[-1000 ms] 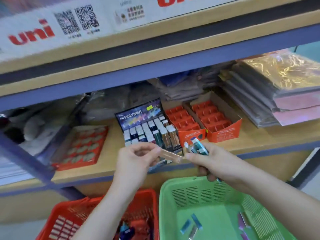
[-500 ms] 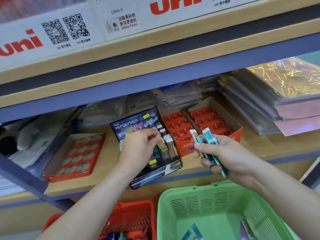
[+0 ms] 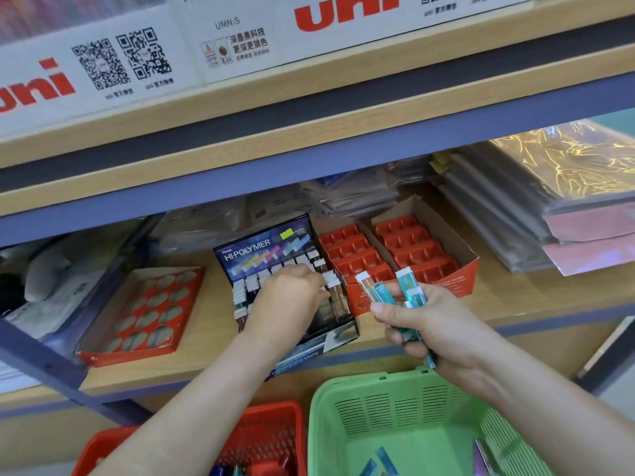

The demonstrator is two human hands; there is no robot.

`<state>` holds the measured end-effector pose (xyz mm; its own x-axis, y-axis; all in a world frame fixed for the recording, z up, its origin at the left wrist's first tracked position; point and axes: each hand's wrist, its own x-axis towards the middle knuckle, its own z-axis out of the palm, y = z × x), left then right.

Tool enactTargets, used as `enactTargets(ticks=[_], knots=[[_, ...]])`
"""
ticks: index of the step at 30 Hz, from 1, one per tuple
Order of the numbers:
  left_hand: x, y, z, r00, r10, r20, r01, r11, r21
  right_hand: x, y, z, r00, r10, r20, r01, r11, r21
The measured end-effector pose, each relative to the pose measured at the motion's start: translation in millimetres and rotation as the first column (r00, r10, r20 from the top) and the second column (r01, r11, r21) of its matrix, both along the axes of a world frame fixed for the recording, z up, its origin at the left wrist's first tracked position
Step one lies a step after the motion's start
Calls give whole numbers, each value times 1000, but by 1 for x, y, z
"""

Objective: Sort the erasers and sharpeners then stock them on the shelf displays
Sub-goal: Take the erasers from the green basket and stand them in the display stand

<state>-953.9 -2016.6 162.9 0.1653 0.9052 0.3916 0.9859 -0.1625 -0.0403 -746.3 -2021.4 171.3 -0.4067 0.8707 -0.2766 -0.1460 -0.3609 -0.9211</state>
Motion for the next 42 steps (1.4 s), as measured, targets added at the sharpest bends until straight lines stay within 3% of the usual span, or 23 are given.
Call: enactTargets(ticks=[5, 11, 17, 20, 26, 30, 34, 38, 42], knots=[[-3, 5, -2, 999, -36, 9, 36, 999, -32, -1, 0, -2, 1000, -20, 14, 20, 1000, -13], [-6, 1, 22, 942, 44, 332, -18, 997, -81, 1, 3, 0, 999, -41, 2, 41, 997, -61], [-24, 6, 57, 647, 217, 731, -131, 976, -174, 0, 6, -1, 1000, 11, 20, -10, 998, -62], [-29, 11, 55, 548, 216, 808, -141, 976, -165, -4, 8, -2, 1000, 21, -2, -21, 997, -72], [-27, 32, 38, 641, 196, 742, -156, 980, -124, -8, 13, -5, 999, 6, -42, -11, 993, -117], [-24, 45, 31, 821, 190, 538, -123, 980, -157, -10, 16, -7, 1000, 16, -19, -17, 995, -100], [-19, 55, 24, 918, 140, 371, -66, 977, -205, -13, 19, -9, 1000, 27, 2, -27, 996, -86], [-15, 63, 17, 957, 130, 260, -63, 966, -250, -12, 23, -10, 1000, 5, -14, -7, 992, -125], [-14, 72, 21, 926, 210, 315, -97, 936, -339, -13, 24, -12, 1000, -4, -20, 2, 995, -100]])
